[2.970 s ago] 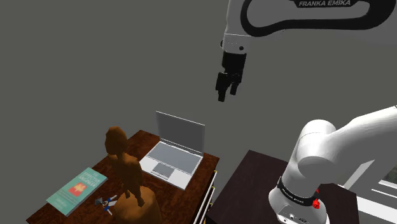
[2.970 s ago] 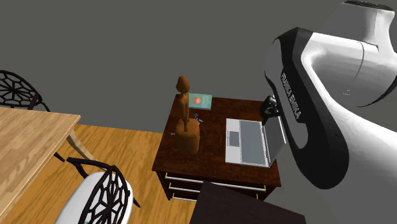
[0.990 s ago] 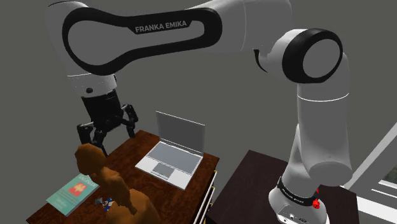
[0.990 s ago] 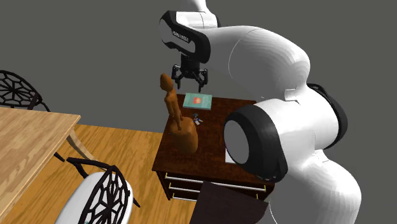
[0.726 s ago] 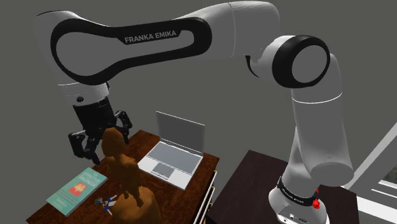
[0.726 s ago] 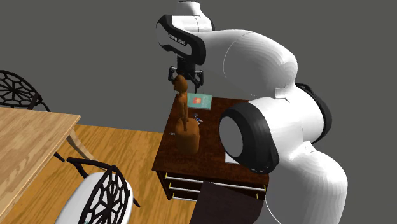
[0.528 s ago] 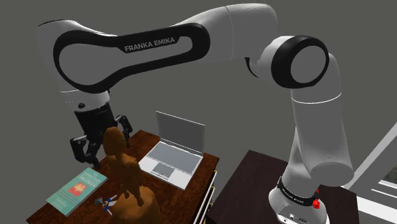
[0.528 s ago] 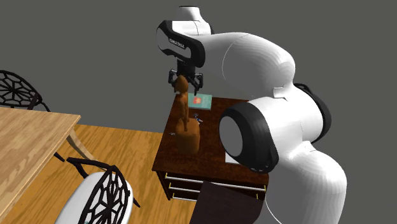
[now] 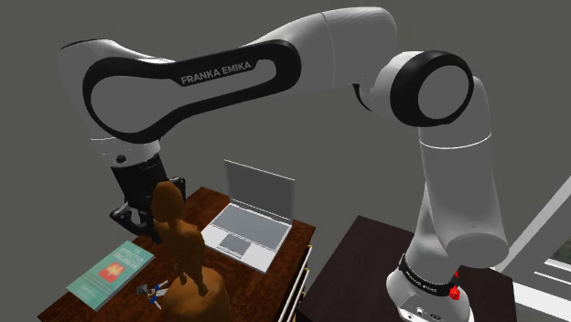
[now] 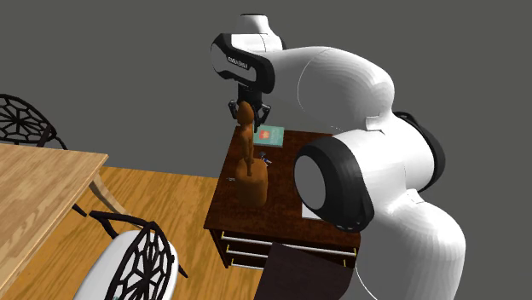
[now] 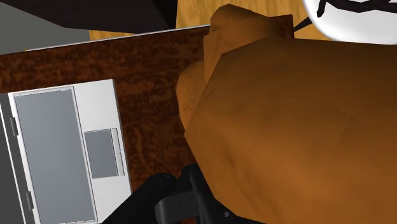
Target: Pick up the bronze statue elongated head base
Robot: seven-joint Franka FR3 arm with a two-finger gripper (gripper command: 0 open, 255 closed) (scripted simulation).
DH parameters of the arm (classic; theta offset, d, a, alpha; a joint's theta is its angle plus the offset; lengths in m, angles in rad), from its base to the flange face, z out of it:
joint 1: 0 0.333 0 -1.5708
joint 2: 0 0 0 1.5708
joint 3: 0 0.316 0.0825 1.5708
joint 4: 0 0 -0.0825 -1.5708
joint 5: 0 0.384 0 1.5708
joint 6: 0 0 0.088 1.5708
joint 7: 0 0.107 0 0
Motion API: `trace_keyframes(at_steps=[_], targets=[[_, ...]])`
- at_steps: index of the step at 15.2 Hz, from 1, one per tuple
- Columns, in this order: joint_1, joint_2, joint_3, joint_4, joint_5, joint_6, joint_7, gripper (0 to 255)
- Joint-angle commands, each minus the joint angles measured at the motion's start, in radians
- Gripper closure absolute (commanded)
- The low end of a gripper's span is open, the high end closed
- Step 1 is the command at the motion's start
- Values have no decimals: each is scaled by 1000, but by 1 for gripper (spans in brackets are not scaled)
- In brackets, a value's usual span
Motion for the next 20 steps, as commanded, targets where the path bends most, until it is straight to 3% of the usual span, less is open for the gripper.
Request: trace_keyframes(at_steps=[1,5,20], targets=[[1,0,1,-1,1,0,0,255],[1,4,0,4,0,-2,0,255],[28,33,5,251,-10,-218,20,255]])
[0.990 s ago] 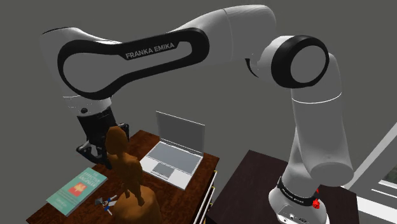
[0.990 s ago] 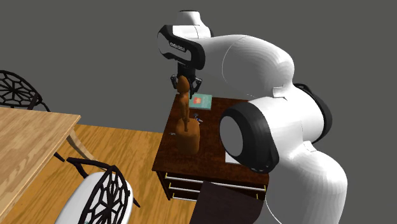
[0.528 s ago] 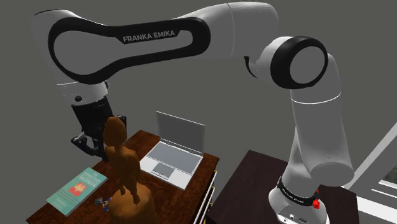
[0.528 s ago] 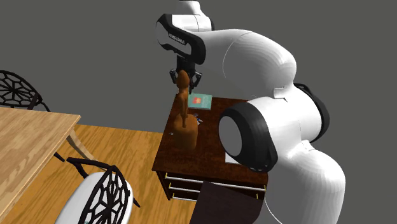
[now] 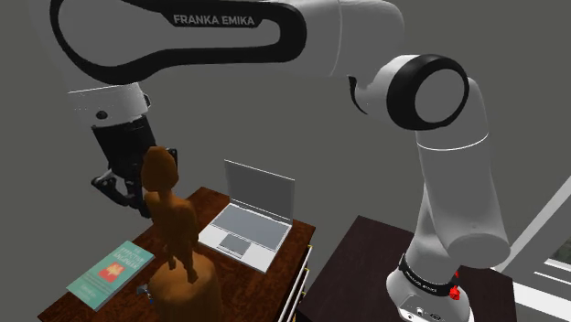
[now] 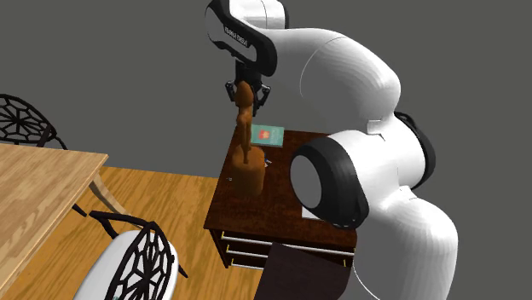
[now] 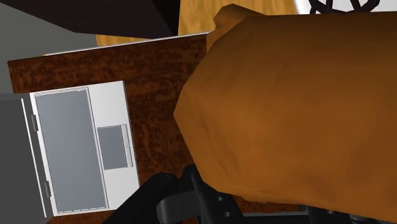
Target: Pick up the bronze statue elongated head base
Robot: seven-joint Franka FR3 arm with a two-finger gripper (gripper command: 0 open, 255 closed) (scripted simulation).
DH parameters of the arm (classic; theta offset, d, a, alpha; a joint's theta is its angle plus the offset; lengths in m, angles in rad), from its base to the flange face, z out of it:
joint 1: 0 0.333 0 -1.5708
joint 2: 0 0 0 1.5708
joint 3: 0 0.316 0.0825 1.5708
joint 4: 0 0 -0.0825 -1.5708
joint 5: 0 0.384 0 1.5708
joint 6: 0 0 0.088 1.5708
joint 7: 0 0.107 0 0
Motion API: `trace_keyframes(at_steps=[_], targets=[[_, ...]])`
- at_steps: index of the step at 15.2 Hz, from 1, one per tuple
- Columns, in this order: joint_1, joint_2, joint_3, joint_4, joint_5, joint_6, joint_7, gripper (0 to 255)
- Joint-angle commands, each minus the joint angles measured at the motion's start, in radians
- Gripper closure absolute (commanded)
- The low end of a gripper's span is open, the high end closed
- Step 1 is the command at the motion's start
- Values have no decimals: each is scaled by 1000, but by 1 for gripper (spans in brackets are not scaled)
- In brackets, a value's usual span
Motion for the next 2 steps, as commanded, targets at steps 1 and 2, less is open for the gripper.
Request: trace_keyframes(at_steps=[1,2], targets=[[4,6,0,29,-2,-19,1,255],[4,6,0,28,-2,-19,1,255]])
